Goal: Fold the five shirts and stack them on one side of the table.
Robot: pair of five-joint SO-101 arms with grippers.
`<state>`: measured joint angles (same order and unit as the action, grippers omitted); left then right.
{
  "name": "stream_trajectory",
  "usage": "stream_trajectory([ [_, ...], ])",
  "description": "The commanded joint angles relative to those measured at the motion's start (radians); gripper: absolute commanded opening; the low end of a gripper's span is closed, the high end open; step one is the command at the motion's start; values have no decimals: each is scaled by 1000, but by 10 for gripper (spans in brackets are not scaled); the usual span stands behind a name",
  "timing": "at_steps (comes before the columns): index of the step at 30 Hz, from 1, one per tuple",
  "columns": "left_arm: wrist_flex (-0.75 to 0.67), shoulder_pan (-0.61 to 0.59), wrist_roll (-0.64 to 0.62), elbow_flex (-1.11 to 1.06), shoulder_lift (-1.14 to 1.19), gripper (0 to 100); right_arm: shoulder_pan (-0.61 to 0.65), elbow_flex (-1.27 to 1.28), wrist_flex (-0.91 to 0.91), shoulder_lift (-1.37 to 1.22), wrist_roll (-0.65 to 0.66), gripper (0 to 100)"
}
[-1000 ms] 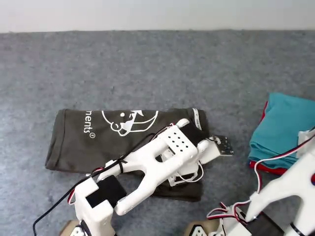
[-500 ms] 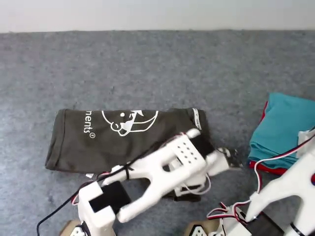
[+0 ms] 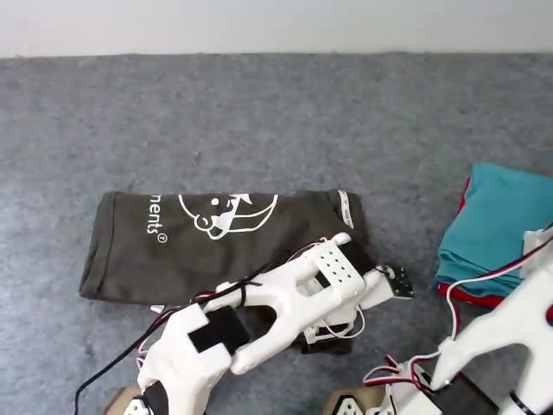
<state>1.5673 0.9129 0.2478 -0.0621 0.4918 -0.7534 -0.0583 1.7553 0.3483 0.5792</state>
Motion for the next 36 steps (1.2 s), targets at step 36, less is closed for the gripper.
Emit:
stream_trajectory([
  [36, -229, -351, 109, 28, -215, 28, -4, 0, 38, 33, 5, 12],
])
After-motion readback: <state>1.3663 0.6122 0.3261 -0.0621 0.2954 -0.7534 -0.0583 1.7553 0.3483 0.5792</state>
